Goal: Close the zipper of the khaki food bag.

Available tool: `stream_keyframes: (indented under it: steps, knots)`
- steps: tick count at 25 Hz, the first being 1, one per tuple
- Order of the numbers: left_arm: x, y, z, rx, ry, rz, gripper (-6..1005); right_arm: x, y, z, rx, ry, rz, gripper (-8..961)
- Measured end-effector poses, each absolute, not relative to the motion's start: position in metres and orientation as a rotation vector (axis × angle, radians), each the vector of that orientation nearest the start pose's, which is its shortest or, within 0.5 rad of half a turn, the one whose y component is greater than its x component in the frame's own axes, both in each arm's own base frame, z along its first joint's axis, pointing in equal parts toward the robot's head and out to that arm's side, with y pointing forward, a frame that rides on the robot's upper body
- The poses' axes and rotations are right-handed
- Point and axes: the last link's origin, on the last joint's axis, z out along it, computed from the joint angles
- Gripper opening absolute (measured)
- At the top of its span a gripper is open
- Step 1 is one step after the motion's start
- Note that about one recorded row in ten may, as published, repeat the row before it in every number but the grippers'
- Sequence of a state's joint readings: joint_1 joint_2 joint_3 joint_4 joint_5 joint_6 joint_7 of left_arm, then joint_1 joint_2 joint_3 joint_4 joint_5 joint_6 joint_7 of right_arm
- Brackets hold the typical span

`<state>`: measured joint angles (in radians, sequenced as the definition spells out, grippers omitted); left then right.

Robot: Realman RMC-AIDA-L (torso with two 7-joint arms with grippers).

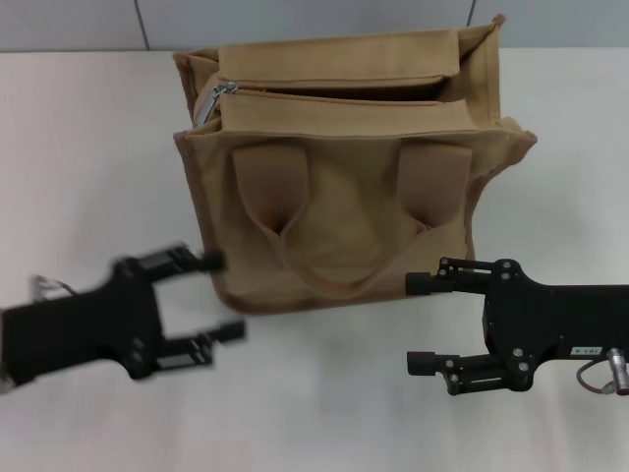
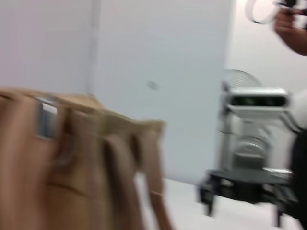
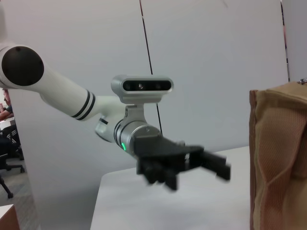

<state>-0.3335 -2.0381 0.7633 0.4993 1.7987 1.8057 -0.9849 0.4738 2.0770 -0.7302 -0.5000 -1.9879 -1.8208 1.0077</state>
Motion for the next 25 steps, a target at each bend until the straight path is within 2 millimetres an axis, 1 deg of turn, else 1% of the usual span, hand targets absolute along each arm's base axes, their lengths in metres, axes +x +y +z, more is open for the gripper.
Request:
stream_keyframes:
  steps: [4,6,8,9,10,12,15,21,23,25]
  knots:
    - [-0.310,0.251,0.023,-2.498,-0.332,-0.982,813,0.260,0.266,-0.023,-2.930,0.248,0.964,801]
    - [-0.317,0.255,0.031,-2.418,-0.340,-0.959,813,0.260,0.266,-0.023,-2.930,0.248,0.964,800]
    - [-0.322,0.261,0.036,-2.353,-0.361,-0.932,813,0.260,0.266,-0.023,-2.930,0.248,0.964,800]
    - [-0.322,0.261,0.036,-2.353,-0.361,-0.932,813,0.260,0.266,-0.023,-2.930,0.248,0.964,800]
    - [-0.323,0.266,0.039,-2.326,-0.367,-0.921,814,0.260,0.266,-0.023,-2.930,0.248,0.963,800]
    - [-0.322,0.273,0.039,-2.307,-0.368,-0.914,814,0.260,0.266,-0.023,-2.929,0.250,0.963,800]
    - [-0.315,0.286,0.036,-2.301,-0.353,-0.913,814,0.261,0.265,-0.023,-2.928,0.254,0.963,801]
    - [-0.293,0.311,0.024,-2.323,-0.316,-0.932,813,0.262,0.264,-0.023,-2.928,0.262,0.963,801]
    - [-0.284,0.319,0.019,-2.350,-0.297,-0.945,789,0.262,0.264,-0.023,-2.927,0.265,0.963,801]
    - [-0.281,0.321,0.018,-2.359,-0.290,-0.943,764,0.262,0.264,-0.023,-2.925,0.266,0.964,801]
